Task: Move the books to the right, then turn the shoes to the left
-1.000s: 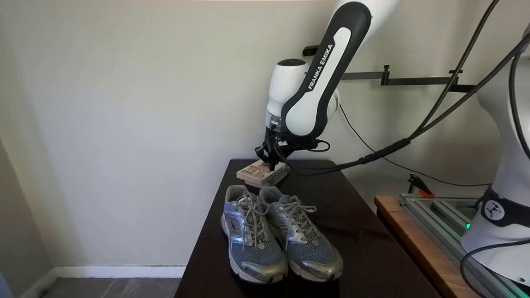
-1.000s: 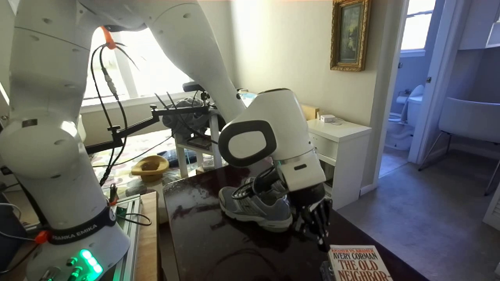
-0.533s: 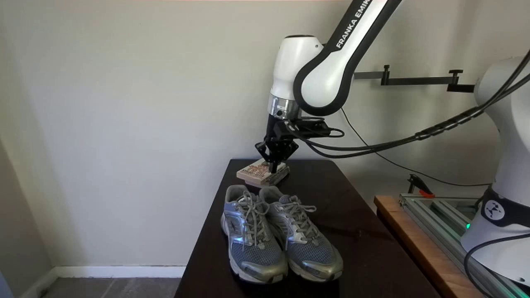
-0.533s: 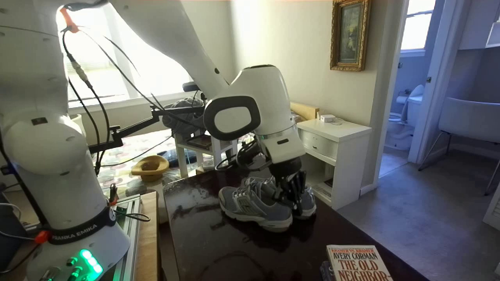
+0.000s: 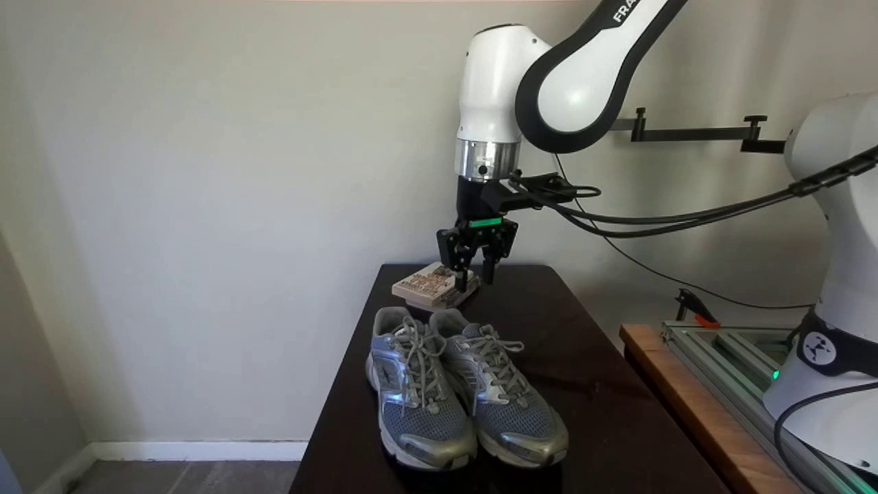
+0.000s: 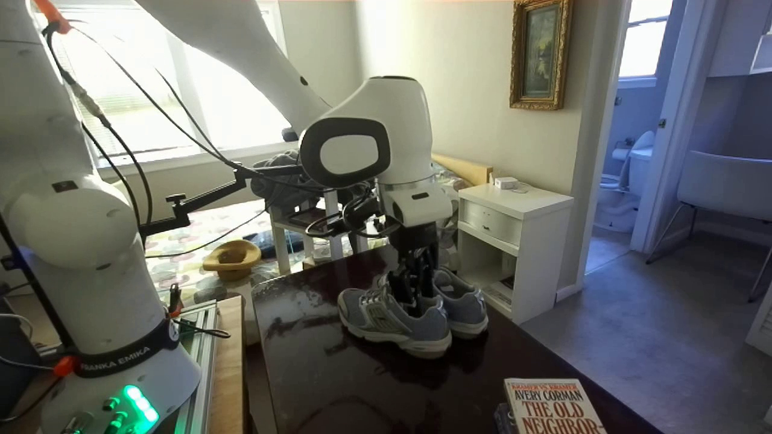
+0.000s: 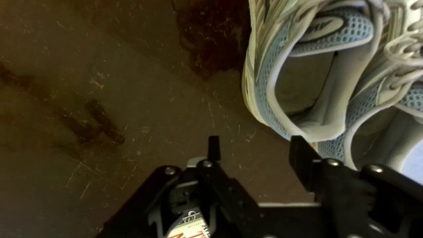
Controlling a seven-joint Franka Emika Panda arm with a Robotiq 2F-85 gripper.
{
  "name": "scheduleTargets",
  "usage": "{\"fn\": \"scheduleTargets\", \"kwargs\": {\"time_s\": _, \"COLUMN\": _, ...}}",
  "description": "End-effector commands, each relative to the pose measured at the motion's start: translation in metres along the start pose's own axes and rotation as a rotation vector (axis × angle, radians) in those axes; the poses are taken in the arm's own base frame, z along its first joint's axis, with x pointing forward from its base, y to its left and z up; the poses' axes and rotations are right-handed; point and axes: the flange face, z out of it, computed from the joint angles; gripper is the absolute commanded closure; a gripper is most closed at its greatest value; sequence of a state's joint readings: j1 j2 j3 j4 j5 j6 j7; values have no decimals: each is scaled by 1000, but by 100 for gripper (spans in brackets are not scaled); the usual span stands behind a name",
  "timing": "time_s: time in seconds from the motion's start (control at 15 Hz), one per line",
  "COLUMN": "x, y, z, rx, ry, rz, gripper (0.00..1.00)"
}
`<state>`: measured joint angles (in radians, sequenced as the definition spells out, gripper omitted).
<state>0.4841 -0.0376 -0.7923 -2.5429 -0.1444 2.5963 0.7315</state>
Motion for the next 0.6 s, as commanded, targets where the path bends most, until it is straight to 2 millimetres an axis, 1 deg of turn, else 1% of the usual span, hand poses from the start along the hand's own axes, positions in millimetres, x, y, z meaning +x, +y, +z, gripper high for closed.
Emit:
{"fn": "scheduleTargets", "kwargs": {"time_s": 0.0, "x": -20, "y": 1, "z": -14, "rx": -10, "ry": -54, "rz": -55, "gripper": 12}}
{"fn": "scheduleTargets", "kwargs": {"time_s": 0.07, "x": -24, "y": 0, "z": -15, "rx": -22, "ry": -70, "rz": -67, "gripper": 5}}
{"fn": "scheduleTargets", "kwargs": {"time_s": 0.13, "x": -26, "y": -2, "z": -11, "rx": -34, "ry": -74, "rz": -92, "gripper": 1}}
{"fn": "scheduleTargets", "kwargs": {"time_s": 0.33, "x": -31, "y": 1, "z": -1, "rx": -63, "ry": -93, "rz": -104, "gripper": 0}}
{"fn": "scheduleTargets", "kwargs": {"time_s": 0.53, "x": -31, "y": 7, "z": 8, "rx": -80, "ry": -84, "rz": -101, "gripper": 0}}
